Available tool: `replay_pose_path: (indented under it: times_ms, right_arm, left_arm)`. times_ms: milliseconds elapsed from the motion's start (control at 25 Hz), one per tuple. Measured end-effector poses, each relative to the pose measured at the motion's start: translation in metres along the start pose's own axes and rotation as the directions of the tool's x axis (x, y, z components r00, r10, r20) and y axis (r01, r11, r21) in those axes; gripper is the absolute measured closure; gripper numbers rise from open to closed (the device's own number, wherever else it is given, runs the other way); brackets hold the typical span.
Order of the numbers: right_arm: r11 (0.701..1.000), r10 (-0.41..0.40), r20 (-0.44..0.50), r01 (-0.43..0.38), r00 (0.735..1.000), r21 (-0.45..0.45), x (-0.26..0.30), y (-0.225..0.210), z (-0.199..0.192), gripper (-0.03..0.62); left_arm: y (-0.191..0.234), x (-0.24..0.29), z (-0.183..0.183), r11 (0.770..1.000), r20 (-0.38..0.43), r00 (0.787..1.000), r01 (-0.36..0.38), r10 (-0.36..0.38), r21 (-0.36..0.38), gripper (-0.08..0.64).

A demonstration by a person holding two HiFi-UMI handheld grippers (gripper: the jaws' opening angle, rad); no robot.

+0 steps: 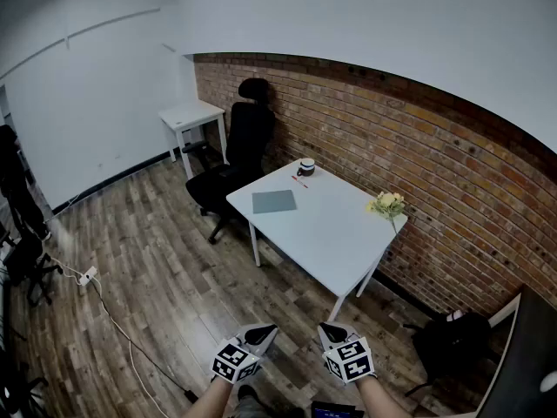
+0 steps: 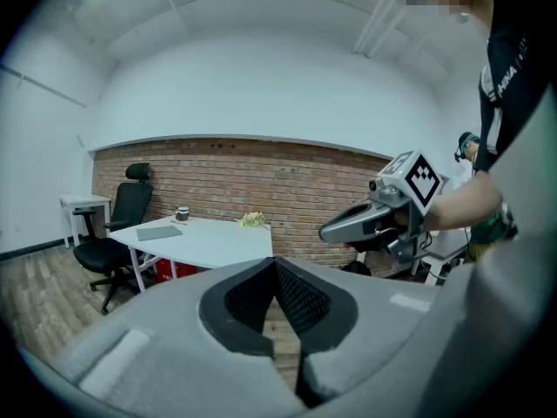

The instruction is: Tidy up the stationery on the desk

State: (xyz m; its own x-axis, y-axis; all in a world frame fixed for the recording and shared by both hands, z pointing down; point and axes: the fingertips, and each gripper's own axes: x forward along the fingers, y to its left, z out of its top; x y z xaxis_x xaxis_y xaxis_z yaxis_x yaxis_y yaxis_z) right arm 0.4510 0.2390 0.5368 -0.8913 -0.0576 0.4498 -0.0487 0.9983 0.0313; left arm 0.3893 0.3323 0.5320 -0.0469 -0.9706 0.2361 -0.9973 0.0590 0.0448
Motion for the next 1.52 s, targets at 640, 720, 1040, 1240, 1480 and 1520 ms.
replay_pose_path:
  times_ms: [640, 720, 1040, 1240, 1480, 1520]
  right_arm:
    - [1.000, 0.002, 0.004, -0.003, 1.000, 0.026, -0.003, 0.001, -0.003, 0.583]
    - [1.000, 0.004, 0.003, -0.004, 1.000, 0.026, -0.003, 0.001, -0.004, 0.583]
    - [1.000, -0.004, -0.004, 0.005, 1.000, 0.028, -0.002, 0.001, -0.006, 0.583]
    - [0.999, -0.007, -0.011, 0.007, 1.000, 0.032, -0.002, -0.001, -0.011, 0.583]
    - [0.999, 0.009, -0.029, -0.008, 1.000, 0.036, 0.005, -0.001, -0.015, 0.583]
    - [0.999, 0.013, -0.033, -0.012, 0.999, 0.038, 0.008, -0.001, -0.015, 0.583]
  left_arm:
    - [-0.002, -0.004, -0.003, 1.000, -0.014, 1.000, 0.004, -0.003, 0.015, 0.554]
    - [-0.001, -0.004, -0.004, 1.000, -0.016, 1.000, 0.004, -0.004, 0.013, 0.554]
    - [0.003, -0.006, -0.009, 1.000, -0.028, 1.000, -0.004, 0.005, 0.014, 0.554]
    - [0.005, -0.006, -0.013, 1.000, -0.035, 0.999, -0.007, 0.008, 0.008, 0.554]
    - [0.015, -0.015, -0.015, 0.999, -0.026, 0.999, -0.048, 0.048, -0.013, 0.554]
    - [0.019, -0.017, -0.017, 0.998, -0.027, 0.998, -0.058, 0.057, -0.022, 0.554]
